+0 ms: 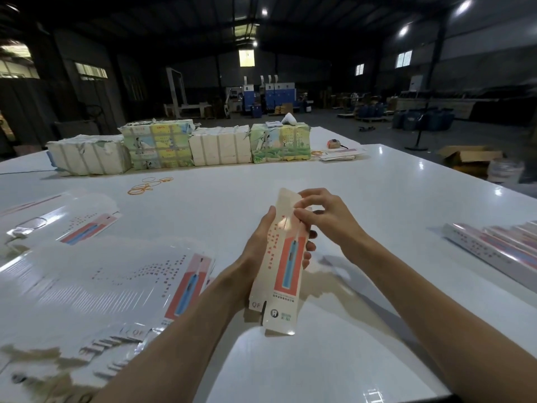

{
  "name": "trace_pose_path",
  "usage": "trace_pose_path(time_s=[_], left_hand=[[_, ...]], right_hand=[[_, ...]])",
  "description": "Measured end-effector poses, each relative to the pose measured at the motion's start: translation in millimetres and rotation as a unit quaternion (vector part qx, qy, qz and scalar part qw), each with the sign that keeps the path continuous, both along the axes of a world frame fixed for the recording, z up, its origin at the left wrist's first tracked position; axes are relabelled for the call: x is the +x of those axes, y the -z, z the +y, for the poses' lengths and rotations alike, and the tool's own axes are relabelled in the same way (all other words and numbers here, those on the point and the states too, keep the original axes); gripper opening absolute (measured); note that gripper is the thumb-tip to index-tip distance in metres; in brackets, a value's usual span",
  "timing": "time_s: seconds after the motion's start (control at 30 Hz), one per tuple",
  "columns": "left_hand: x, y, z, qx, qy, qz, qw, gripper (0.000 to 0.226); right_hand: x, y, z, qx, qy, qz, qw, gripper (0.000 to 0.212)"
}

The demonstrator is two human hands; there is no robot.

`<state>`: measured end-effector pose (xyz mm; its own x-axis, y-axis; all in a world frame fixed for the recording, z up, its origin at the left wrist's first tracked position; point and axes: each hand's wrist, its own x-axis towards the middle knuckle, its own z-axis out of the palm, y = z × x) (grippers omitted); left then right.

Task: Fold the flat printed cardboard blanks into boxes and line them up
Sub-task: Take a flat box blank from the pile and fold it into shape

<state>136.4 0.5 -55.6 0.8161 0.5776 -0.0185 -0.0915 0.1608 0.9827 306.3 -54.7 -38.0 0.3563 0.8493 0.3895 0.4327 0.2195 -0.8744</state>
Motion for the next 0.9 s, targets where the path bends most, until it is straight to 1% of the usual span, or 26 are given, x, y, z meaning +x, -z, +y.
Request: trace_pose_path(time_s=[0.13, 0.33, 0.4, 0.5, 0.57, 0.7, 0.8, 0.83, 0.9], left_hand=[[1, -2, 4, 0.004, 0.041, 0.003, 0.999, 0.082], [0, 1, 8, -0.004, 0.091, -0.014, 0.996, 0.079], [-2, 2, 8, -0.002, 0.098, -0.018, 0.995, 0.078], [-4, 4, 7, -0.018, 0.107, -0.021, 0.994, 0.076], [-6, 4, 7, -0.016, 0.095, -0.021, 0.995, 0.076], [-4, -2, 2, -0.027, 0.114, -0.012, 0.993, 0.07], [6, -2, -5, -0.039, 0.075, 0.008, 0.996, 0.068], [9, 0, -6, -0.054, 0.059, 0.003, 0.997, 0.069], [11, 1, -5, -0.112, 0.038, -0.028, 0.993, 0.067]], right_hand=[[3, -11, -9, 0.004, -0.051, 0.05, 0.997, 0.013], [8, -13, -15, -0.017, -0.137, 0.105, 0.985, 0.021], [6, -15, -17, -0.032, -0.126, 0.074, 0.989, 0.023], [1, -17, -16, -0.031, -0.063, -0.021, 0.997, 0.023], [-1, -18, -15, -0.015, -0.07, -0.037, 0.997, 0.022], [2, -16, -16, 0.014, -0.099, 0.014, 0.995, 0.026], [-3, -12, -16, 0.034, -0.134, 0.081, 0.987, 0.037], [-7, -10, -15, 0.035, -0.133, 0.101, 0.985, 0.038], [-15, -4, -11, 0.045, -0.102, 0.122, 0.986, 0.029]])
